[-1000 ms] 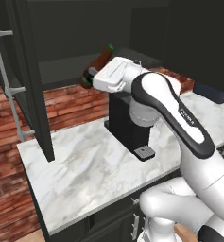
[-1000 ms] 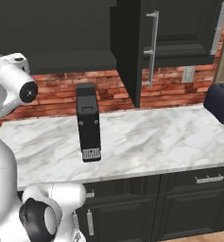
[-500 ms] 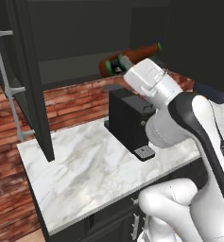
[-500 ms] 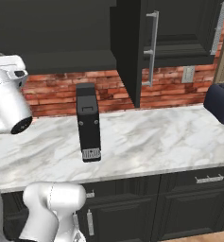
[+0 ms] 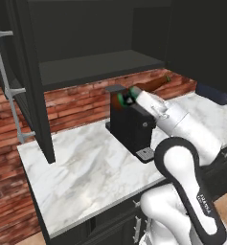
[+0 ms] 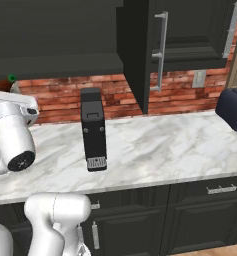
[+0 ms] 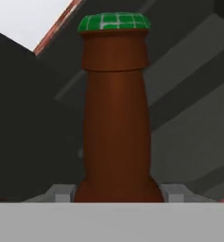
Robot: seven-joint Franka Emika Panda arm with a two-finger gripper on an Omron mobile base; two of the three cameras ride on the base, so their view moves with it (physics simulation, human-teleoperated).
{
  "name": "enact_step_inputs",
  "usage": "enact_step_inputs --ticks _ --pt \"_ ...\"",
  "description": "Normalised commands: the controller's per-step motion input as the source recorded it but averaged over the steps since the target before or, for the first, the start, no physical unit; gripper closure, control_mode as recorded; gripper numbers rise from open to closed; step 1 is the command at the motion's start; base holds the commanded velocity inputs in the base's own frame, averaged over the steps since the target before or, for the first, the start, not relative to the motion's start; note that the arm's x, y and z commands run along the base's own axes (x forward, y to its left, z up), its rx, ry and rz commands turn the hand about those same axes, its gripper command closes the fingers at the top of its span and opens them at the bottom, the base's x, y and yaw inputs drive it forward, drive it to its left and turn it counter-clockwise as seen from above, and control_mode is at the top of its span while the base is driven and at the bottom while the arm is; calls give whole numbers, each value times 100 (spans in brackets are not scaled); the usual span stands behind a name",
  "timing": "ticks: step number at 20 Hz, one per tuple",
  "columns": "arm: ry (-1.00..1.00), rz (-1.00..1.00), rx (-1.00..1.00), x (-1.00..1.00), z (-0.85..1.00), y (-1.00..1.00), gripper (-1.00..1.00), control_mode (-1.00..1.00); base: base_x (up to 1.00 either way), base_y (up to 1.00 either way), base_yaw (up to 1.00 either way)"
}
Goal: Open the cabinet directly in front. Then move the beer and the mug to the dining counter with the jar on it.
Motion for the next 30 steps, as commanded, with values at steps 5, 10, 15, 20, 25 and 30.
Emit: enact_step_inputs --ticks 5,10,15,20,25,30 --pt "41 2 -8 -19 -4 -5 100 -100 0 0 0" --pt "0 5 -9 -10 -26 0 100 -100 0 0 0" --pt "-2 26 -26 -41 -73 -4 100 -100 0 0 0" --pt "0 34 -6 -47 -20 -28 100 -100 0 0 0" --pt "0 2 0 -9 0 -1 100 -100 0 0 0" --pt "-7 4 -3 -11 -1 0 100 -100 0 0 0"
